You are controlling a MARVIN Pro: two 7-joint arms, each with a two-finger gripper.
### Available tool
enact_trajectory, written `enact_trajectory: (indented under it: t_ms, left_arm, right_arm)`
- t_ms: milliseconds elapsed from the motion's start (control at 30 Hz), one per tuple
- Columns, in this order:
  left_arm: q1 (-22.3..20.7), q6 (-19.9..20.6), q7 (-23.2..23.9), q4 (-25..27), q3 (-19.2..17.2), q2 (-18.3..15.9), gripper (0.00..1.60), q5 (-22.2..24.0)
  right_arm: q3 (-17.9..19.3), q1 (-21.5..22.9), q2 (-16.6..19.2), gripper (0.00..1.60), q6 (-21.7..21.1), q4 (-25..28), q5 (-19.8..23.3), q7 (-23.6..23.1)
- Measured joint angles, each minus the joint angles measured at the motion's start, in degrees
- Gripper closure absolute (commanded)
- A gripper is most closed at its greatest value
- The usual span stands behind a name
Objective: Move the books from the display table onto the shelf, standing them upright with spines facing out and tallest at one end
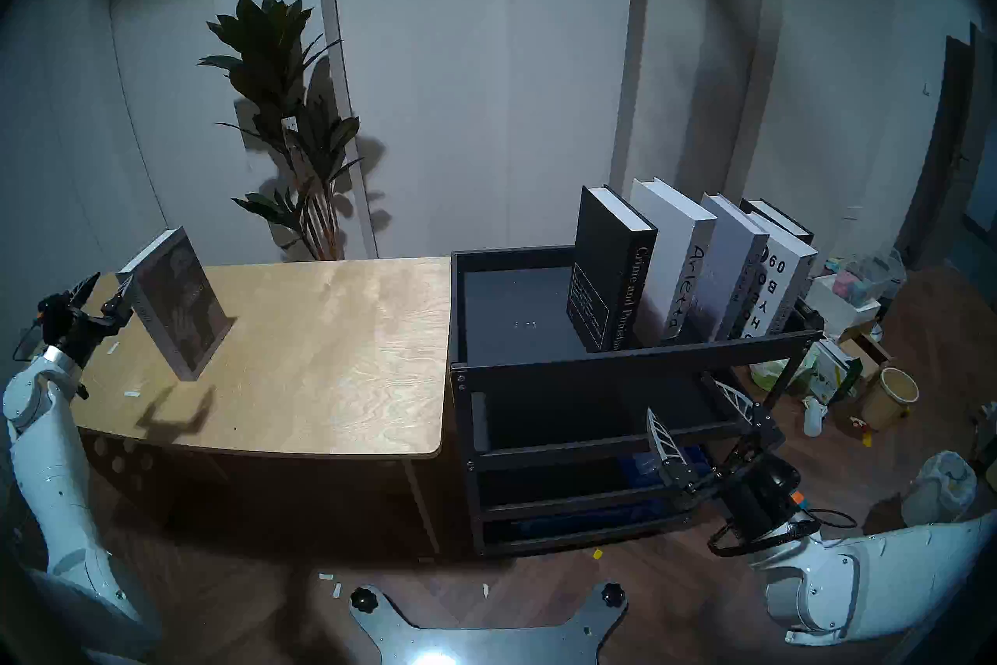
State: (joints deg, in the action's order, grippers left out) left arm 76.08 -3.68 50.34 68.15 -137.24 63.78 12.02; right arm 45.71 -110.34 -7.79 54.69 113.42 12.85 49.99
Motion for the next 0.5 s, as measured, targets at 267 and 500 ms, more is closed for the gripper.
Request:
enact_trajectory:
  t_ms: [267,500]
  left_arm:
    - [-1.68,-1.35,-1.01,-3.66,2.07,-0.2,0.0,-0.05]
    - [-3.42,-2.87,-1.9,-7.03,3.53,-1.03,0.0,-0.13]
  right_arm:
    - [0.88,-0.81,-0.2,0.0,0.01,-0.05,-0.04,-0.01]
    - [1.55,-1.42,-0.37,0.0,0.01,-0.11,-0.04,-0.01]
